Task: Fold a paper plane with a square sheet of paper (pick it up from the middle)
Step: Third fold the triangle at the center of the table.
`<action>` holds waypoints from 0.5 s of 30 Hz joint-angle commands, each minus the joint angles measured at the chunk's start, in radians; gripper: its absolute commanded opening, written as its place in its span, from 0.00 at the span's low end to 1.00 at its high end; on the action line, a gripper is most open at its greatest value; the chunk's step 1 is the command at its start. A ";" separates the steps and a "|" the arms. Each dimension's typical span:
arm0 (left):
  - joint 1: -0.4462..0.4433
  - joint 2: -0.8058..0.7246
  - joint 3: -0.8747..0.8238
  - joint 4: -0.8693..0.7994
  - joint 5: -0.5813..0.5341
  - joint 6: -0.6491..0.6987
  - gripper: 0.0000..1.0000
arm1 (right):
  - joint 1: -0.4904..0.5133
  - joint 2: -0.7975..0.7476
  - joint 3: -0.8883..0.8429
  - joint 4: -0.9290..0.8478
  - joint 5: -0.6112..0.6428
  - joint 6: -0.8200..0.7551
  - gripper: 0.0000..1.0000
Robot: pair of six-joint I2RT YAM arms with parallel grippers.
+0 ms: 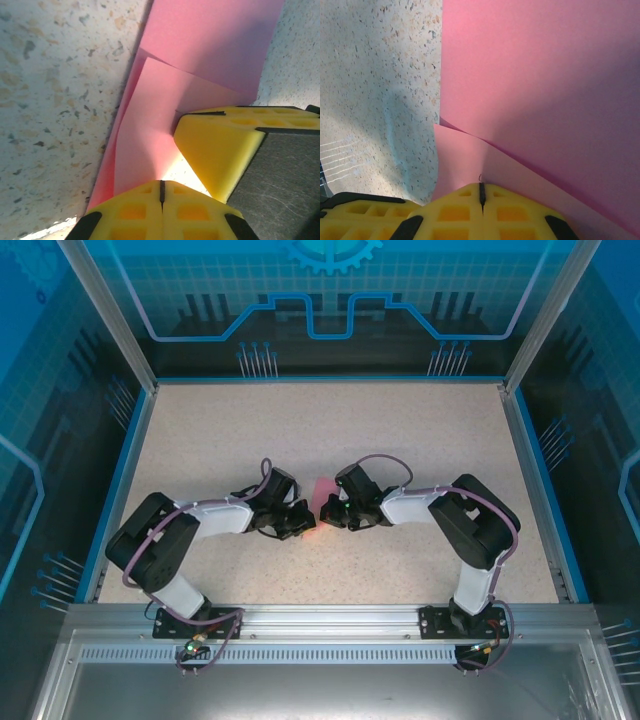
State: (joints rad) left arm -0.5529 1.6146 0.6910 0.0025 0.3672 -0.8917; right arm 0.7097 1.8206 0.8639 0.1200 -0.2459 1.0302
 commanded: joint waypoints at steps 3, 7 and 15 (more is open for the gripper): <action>-0.004 0.030 0.006 -0.035 -0.017 0.010 0.00 | -0.012 -0.009 -0.029 0.038 -0.030 -0.031 0.01; -0.004 0.035 0.004 -0.039 -0.032 0.014 0.00 | -0.004 -0.013 -0.058 0.074 -0.046 -0.049 0.01; -0.005 0.039 0.004 -0.052 -0.049 0.017 0.00 | 0.022 -0.019 -0.077 0.113 -0.066 -0.067 0.01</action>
State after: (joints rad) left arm -0.5529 1.6375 0.6910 -0.0120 0.3485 -0.8886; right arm 0.7128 1.8179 0.8085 0.2192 -0.2760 0.9859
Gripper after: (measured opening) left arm 0.055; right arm 0.044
